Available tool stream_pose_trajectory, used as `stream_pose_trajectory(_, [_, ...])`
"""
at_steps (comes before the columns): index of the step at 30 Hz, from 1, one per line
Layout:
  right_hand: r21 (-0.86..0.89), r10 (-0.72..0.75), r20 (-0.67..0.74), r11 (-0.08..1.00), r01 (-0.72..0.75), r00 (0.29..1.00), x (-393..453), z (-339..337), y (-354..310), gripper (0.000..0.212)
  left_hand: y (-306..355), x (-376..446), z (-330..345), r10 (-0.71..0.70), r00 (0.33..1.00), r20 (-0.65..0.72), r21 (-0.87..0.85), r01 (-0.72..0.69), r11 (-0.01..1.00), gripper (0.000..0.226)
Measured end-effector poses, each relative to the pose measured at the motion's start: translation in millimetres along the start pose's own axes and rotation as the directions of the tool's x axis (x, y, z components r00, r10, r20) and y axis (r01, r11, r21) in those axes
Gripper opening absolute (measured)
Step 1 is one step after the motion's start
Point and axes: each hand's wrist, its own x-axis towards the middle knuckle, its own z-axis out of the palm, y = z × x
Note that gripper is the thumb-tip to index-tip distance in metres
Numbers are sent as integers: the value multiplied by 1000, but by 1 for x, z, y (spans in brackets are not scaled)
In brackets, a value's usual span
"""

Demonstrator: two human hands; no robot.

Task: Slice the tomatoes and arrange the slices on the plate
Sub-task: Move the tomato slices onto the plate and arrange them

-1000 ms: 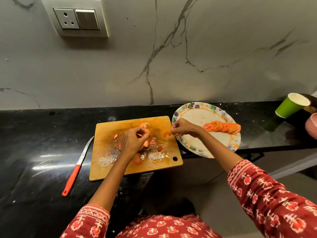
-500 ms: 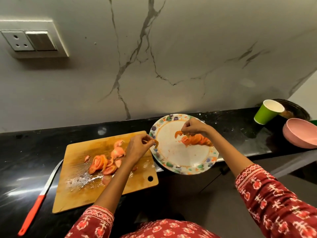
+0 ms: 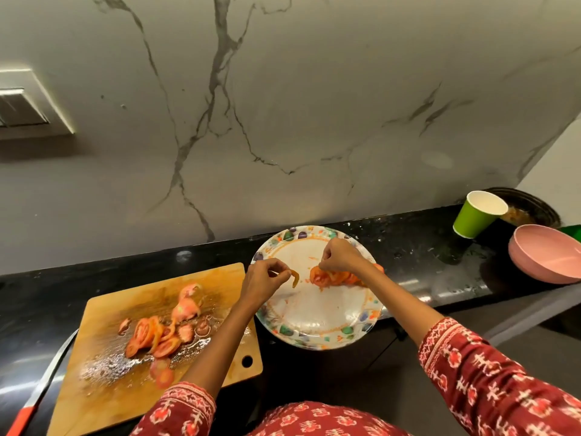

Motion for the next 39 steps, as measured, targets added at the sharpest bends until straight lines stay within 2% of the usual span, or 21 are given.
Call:
stream_pose_trajectory(3, [-97, -56, -84, 994, 48, 995, 0, 4, 0, 14, 3, 2, 4, 1, 1000, 20, -49, 0, 999, 2])
stream_pose_trajectory(5, [-101, -102, -130, 991, 89, 986, 3, 0, 3, 13, 7, 5, 6, 7, 999, 32, -82, -5, 997, 2])
stream_pose_trajectory(7, [2, -167, -106, 986, 168, 980, 5, -8, 3, 14, 13, 8, 7, 32, 999, 40, -118, -27, 993, 2])
stream_pose_trajectory(9, [219, -232, -23, 948, 231, 973, 0, -17, -1, 15, 19, 11, 8, 55, 998, 40, -174, -48, 984, 4])
stream_pose_trajectory(12, [413, -288, 76, 881, 232, 955, -6, -25, -8, 10, 26, 16, 11, 72, 997, 39, -234, -61, 970, 11])
stream_pose_trajectory(17, [511, -323, 114, 830, 223, 940, -6, -29, -8, 10, 27, 22, 17, 43, 998, 50, -296, -26, 955, 9])
stream_pose_trajectory(22, [491, -309, 93, 841, 226, 947, -8, -31, -3, 14, 28, 27, 26, 36, 997, 75, -330, -9, 944, 14])
stream_pose_trajectory(24, [482, -261, 90, 856, 187, 961, -6, -31, 3, 16, 26, 30, 29, 60, 990, 130, -262, -24, 965, 18])
stream_pose_trajectory(27, [475, -198, 87, 870, 134, 976, -5, -32, 13, 16, 12, 36, 35, 103, 975, 199, 64, -118, 991, 36])
stream_pose_trajectory(29, [468, -171, 88, 877, 111, 981, -5, -32, 17, 16, 5, 35, 41, 99, 971, 216, 190, -142, 971, 40])
stream_pose_trajectory(31, [453, -139, 75, 887, 90, 987, -6, -31, 20, 15, 1, 35, 46, 109, 974, 201, 223, -154, 963, 40])
stream_pose_trajectory(39, [318, -82, -30, 944, 87, 996, -9, -5, 13, 9, -2, 36, 49, 166, 974, 156, 166, -191, 967, 23])
